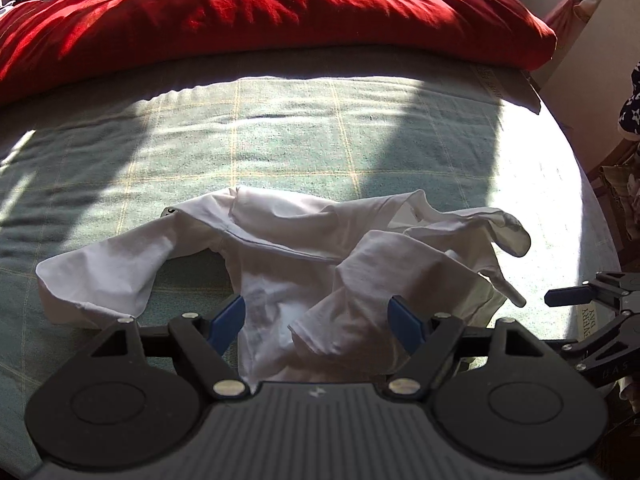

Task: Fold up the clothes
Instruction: 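Release the shirt with the left gripper and lift both grippers above it, then grasp the bunched shirt edge with the right gripper and pull it outward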

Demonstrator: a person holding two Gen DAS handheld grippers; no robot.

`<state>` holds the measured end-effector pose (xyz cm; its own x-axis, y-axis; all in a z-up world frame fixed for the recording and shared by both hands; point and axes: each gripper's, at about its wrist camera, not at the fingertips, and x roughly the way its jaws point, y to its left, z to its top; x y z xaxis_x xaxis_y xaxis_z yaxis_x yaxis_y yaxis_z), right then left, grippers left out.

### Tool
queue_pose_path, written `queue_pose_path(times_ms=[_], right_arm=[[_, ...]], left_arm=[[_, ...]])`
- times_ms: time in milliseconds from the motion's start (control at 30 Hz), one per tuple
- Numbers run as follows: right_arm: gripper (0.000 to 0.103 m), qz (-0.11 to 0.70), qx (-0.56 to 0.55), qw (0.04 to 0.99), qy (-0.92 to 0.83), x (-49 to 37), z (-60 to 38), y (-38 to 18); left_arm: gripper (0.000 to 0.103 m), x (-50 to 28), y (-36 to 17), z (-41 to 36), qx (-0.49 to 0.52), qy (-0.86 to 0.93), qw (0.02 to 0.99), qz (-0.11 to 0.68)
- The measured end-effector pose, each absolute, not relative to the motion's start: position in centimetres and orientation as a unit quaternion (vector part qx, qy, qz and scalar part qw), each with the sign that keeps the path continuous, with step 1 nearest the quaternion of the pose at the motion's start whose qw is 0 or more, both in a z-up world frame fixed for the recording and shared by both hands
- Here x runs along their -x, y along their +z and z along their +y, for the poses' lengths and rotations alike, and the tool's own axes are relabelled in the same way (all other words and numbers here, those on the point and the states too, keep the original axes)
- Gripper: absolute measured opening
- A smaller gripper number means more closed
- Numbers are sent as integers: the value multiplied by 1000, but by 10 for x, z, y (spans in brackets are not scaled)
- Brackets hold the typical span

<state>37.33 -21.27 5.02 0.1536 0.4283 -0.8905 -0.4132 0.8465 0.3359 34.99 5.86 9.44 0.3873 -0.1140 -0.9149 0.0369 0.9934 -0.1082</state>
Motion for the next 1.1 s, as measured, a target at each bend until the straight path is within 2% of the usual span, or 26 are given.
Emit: queue_pose_path(times_ms=[267,400,533,767,1100], right_arm=[[101,610,-49,743,269,-366,-226,-9],[101,630,-67,731,252,-351,-228,-19],[101,616,-70,740,260,-343,-228,-19],[103,603,-106,745,265,-350,-236,-53],[103,610,-63,754,235,-342,-225,-67]], left_arm=[[78,-366,46,45,45,-98,826,553],[78,-380,34,45,24,-190,812,551],[80,-389,25,43,-5,-258,800,541],[82,-390,3,45,-13,-255,806,534],[86,-383,-5,52,17,-238,815,528]])
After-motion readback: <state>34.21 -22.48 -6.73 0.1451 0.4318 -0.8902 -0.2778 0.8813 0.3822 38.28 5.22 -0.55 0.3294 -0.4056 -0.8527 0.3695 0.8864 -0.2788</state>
